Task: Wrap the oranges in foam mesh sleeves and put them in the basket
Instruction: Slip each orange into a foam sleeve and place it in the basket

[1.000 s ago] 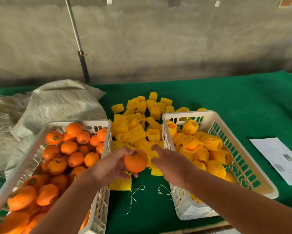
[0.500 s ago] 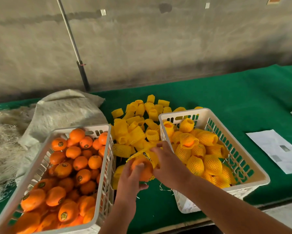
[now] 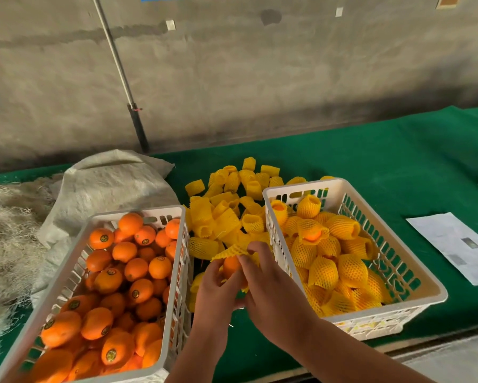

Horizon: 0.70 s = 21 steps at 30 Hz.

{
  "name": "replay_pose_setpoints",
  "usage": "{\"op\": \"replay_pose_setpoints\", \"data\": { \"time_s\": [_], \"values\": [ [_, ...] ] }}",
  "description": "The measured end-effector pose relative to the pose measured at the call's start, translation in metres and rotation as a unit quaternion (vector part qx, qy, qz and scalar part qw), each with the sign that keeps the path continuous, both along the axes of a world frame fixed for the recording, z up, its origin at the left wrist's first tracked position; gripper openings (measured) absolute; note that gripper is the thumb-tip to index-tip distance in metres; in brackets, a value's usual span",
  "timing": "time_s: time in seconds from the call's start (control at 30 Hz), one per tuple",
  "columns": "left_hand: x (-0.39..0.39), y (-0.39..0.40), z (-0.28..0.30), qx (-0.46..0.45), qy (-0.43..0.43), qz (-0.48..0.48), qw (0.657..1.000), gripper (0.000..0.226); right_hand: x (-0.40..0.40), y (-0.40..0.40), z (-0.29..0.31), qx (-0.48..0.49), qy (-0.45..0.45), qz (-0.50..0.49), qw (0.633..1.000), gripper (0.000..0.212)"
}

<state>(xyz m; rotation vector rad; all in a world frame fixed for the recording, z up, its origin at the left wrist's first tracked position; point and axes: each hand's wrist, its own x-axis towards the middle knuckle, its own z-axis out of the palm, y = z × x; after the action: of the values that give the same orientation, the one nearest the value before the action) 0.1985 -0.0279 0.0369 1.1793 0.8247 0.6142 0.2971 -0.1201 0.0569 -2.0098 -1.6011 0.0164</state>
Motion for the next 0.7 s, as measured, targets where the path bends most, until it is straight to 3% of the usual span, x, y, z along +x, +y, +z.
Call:
{"op": "replay_pose_setpoints", "data": {
  "time_s": [0.1,0.2,0.37,0.43,0.53,0.63,0.7],
  "values": [
    [-0.002,0.002,-0.007,0.062,-0.013,0.048,0.997,0.024,-0.010,-0.003,0.002,0.008,-0.023,0.012,1.000,0.058],
    [-0.003,0.000,-0.010,0.151,-0.007,0.108,0.983,0.025,-0.019,-0.006,0.000,0.013,-0.014,0.027,0.999,0.058],
    [-0.014,0.002,-0.015,0.247,-0.051,0.132,0.959,0.052,-0.017,-0.019,0.005,0.058,0.010,0.076,0.995,0.039],
    [-0.018,0.003,-0.012,0.272,-0.060,0.131,0.952,0.062,-0.015,-0.023,0.009,0.114,0.116,0.020,0.986,0.033],
    [-0.019,-0.001,-0.005,0.329,-0.037,0.121,0.936,0.063,-0.009,-0.016,0.027,0.120,0.360,-0.072,0.922,0.055],
    [-0.017,-0.010,0.000,0.385,-0.006,0.089,0.918,0.072,-0.006,-0.005,0.039,0.050,0.583,-0.051,0.809,0.091],
    [-0.016,-0.016,-0.002,0.410,0.025,0.067,0.909,0.096,-0.009,-0.004,0.042,0.033,0.672,-0.049,0.738,0.095]
  ]
}}
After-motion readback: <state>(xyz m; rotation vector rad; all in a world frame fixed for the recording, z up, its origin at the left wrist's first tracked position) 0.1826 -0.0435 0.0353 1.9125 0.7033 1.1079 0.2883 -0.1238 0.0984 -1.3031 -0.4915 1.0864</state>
